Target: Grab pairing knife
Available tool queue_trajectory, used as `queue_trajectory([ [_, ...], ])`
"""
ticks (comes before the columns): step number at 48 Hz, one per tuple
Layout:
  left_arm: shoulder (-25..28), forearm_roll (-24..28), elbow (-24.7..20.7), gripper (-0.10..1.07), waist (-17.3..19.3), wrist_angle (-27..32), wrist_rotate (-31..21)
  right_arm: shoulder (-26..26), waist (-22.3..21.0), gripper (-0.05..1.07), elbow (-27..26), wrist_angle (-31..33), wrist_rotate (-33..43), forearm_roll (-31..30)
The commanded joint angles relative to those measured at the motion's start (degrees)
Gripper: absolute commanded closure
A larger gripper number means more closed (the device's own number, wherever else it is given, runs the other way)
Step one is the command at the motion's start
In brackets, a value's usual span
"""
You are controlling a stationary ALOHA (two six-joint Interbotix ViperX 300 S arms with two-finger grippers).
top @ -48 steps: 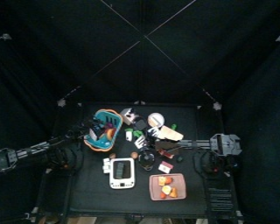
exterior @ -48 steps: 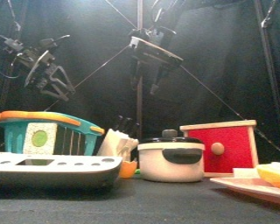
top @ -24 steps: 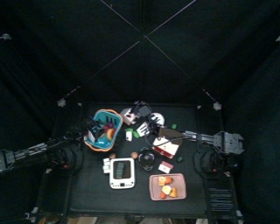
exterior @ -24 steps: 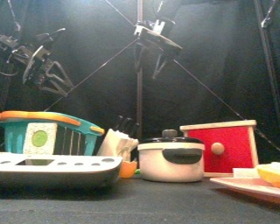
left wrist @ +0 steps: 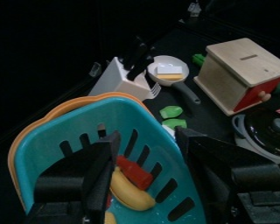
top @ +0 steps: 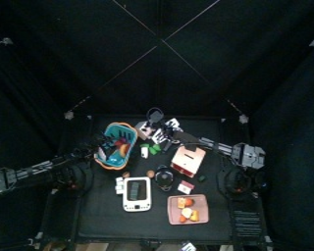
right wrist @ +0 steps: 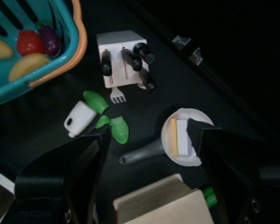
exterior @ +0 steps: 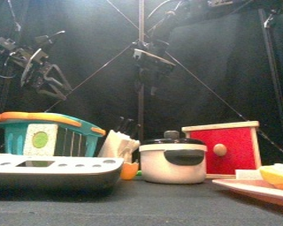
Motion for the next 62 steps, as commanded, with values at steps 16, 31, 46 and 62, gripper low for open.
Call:
queue_trajectory([
  [16,0.09,0.09,-0.44,0.09,-0.18,-0.26,0.09,-4.13,-6.86,0.03,9.67,-12.48,-3.34,5.54],
  [31,0.09,0.09,-0.35,0.09,-0.09,-0.26,0.09,-6.94,-7.82,0.03,16.96,-25.66,-6.77,8.09],
  [46,0.0,0.09,-0.18,0.09,-0.09,-0.09,0.09,-2.72,-8.09,0.03,16.35,-29.62,-10.11,7.12],
  [62,0.09,0.09,-0.09,0.09,-0.09,-0.09,0.09,-0.18,-8.53,0.03,15.91,-32.87,-10.2,5.8],
])
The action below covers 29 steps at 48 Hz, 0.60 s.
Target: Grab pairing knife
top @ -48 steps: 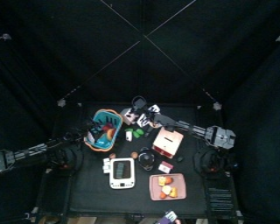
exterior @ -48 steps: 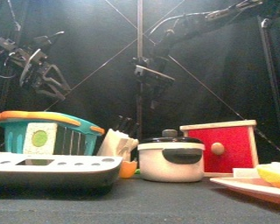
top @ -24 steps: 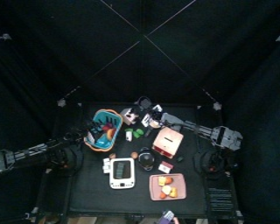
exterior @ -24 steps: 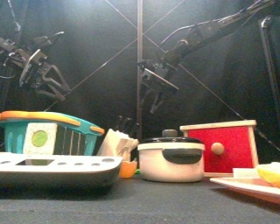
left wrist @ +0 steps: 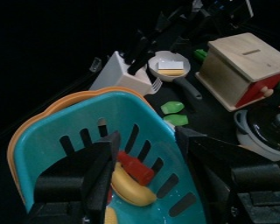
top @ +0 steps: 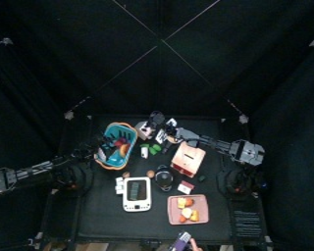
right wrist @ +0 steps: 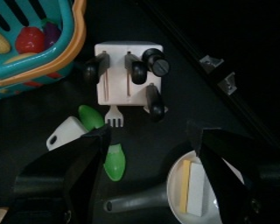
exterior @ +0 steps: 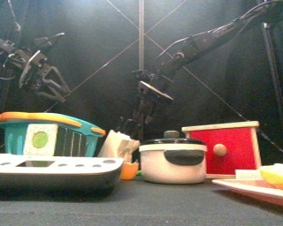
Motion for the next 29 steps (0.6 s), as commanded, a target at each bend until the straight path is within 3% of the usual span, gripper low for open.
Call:
queue_trajectory([
  [1,0.18,0.18,-0.88,0.09,0.0,-0.09,0.09,-0.7,-0.35,0.03,-1.67,-1.05,0.0,-0.62],
  [14,0.18,0.18,-0.62,0.09,0.09,0.0,0.09,1.05,-0.88,0.04,-2.55,-1.14,0.0,-2.11],
  [29,0.09,0.18,-0.53,0.09,0.09,0.09,0.09,2.55,-1.58,0.13,-2.99,-1.67,0.09,-2.11],
])
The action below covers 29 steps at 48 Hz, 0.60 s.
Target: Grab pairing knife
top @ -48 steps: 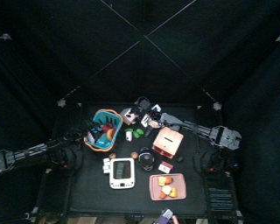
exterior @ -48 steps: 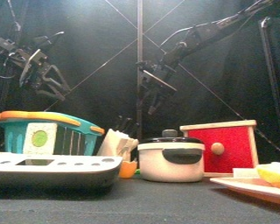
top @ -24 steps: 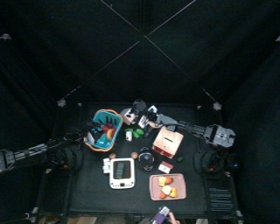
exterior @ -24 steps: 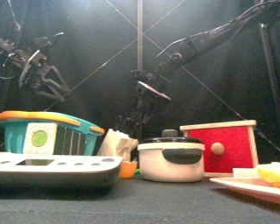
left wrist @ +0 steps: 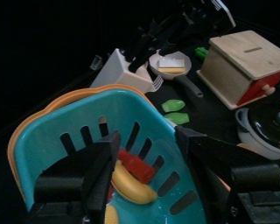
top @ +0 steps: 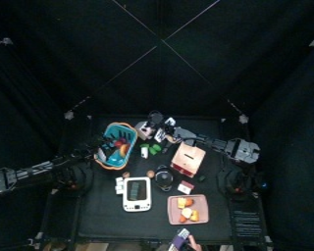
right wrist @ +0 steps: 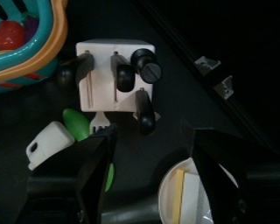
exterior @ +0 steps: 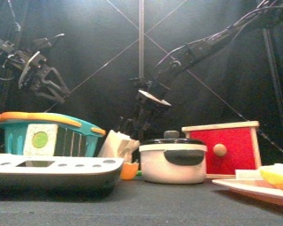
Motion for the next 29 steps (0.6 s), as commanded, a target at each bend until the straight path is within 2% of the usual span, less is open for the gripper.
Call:
queue_trajectory([
  [1,0.0,0.18,-0.88,0.09,0.09,-0.18,0.09,-0.97,-0.44,0.14,-2.02,-0.53,-0.09,0.0],
  [29,0.09,0.18,-0.7,0.09,0.09,-0.09,0.09,0.97,-0.35,0.19,-4.13,0.09,-0.09,-0.09],
])
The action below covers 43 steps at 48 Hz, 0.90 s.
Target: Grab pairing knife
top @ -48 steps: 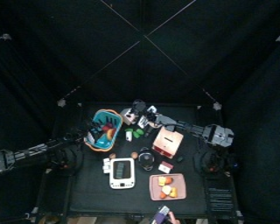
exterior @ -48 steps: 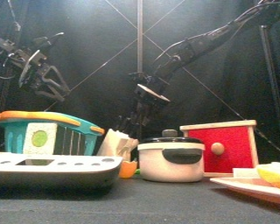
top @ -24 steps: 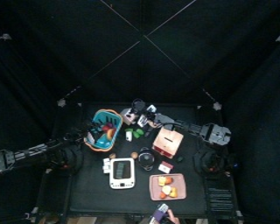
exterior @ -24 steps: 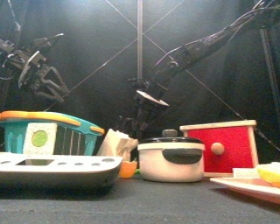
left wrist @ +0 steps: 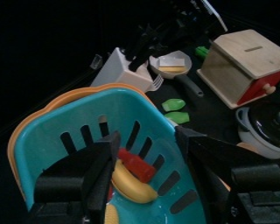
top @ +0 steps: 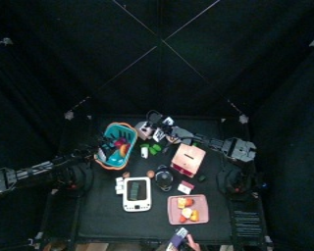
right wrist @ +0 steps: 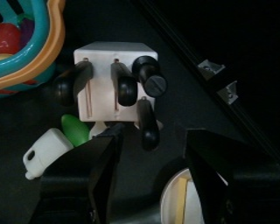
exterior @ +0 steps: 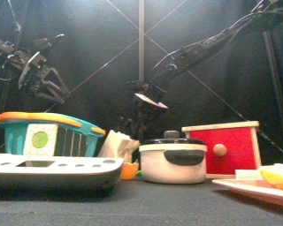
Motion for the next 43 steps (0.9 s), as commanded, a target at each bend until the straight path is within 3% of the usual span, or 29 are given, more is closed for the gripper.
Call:
queue_trajectory([
  [1,0.09,0.09,-0.88,0.09,0.09,-0.26,0.09,-1.32,-0.26,0.19,-1.76,-0.26,-0.09,-0.18],
  [18,0.0,0.09,-0.88,0.09,0.09,-0.18,0.09,-1.32,-0.09,0.31,-1.93,-0.09,0.18,-0.44],
  [43,0.0,0.09,-0.79,0.09,0.09,-0.09,0.09,-1.49,0.88,0.56,-1.93,2.72,0.97,0.18],
])
